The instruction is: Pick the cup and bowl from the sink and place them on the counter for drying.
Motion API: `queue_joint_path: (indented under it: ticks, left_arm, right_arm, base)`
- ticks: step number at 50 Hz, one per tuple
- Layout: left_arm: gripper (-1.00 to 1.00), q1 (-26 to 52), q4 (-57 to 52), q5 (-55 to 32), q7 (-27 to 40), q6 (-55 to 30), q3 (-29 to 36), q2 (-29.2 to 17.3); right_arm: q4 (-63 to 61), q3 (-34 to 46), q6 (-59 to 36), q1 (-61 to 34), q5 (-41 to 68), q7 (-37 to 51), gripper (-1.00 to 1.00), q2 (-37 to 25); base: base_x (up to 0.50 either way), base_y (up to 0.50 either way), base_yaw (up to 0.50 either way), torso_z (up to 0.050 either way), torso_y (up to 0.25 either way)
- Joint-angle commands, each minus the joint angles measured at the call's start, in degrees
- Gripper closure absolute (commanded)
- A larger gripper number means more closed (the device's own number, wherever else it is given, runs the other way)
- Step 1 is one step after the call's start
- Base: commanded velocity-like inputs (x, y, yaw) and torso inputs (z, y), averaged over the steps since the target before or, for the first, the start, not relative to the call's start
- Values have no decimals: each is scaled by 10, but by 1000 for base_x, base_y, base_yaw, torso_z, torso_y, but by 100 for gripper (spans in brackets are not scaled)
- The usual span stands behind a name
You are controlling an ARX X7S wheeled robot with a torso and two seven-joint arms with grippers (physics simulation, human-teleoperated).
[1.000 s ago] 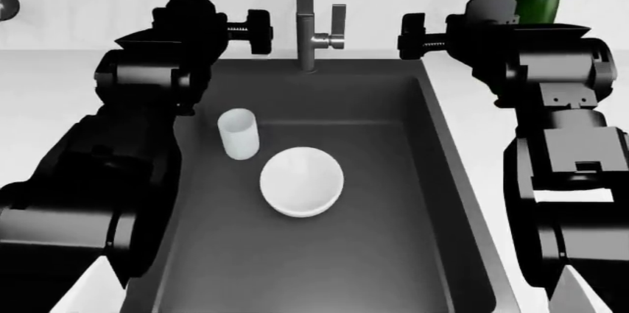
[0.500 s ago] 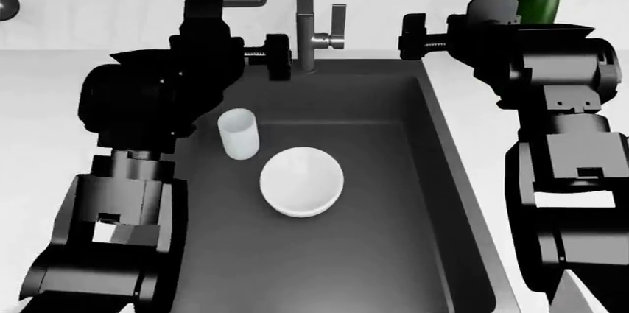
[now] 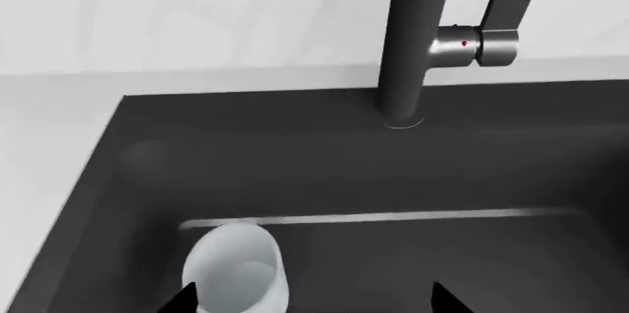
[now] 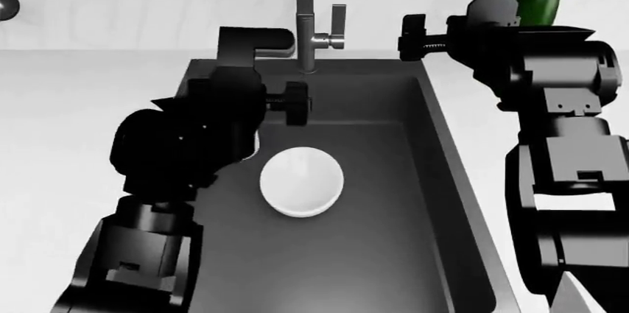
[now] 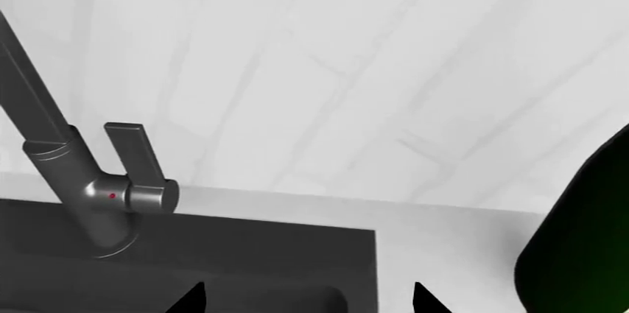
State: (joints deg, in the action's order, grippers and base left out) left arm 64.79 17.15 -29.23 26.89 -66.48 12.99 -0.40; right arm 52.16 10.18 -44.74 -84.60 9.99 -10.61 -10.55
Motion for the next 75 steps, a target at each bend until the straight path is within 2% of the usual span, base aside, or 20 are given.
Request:
queue_joint_path:
  ticks: [1,6,8,10,13,20,26,32,37,46,60,75]
  left_arm:
    - [-100,-8,61,-61,101,79,51,1]
    - [-100,-3,134,-118,130,166,62,2]
    - [-100,8,167,-119,115,186,74,-1]
    - [-100,30,240,-118,119,234,74,2]
    - [-100,44,289,-111,131,274,92,1]
    - [-100,74,369,-160,144,361,178,2]
    - [-100,98,449,-211,119,408,223,3]
    - [-100,117,516,-294,94,489,334,4]
    - [-100,128,531,-370,82,501,416,4]
    - [-100,140,555,-477,77,537,516,4]
    - [-100,149,563,-586,70,557,616,4]
    - [-100,149,572,-717,35,538,691,4]
  right_arm:
    - [-16,-3,-3,11,6,1,-100,-4]
    - [-34,-6,-12,21,10,2,-100,-8]
    - [-42,-7,-17,22,11,3,-100,-10]
    - [-50,-8,-20,26,13,4,-100,-11]
    - [-55,-9,-21,30,14,4,-100,-12]
    - [-44,-5,-14,27,14,1,-100,-9]
    - [-47,-5,-14,31,16,1,-100,-9]
    - [-45,-4,-10,33,18,-1,-100,-8]
    - [-42,-3,-8,31,18,-2,-100,-7]
    - [-34,-1,-3,32,19,-3,-100,-5]
    - [-37,2,-4,33,21,-3,-100,-6]
    - [-49,3,-7,40,25,-3,-100,-8]
  base:
    - [0,0,0,0,0]
    - [0,0,0,0,0]
    - [0,0,0,0,0]
    - [0,0,0,0,0]
    - [0,0,0,0,0]
    - [0,0,0,0,0]
    - [0,0,0,0,0]
    - [0,0,0,0,0]
    - [0,0,0,0,0]
    - [0,0,0,0,-78]
    - [0,0,0,0,-222]
    - [0,0,0,0,-15]
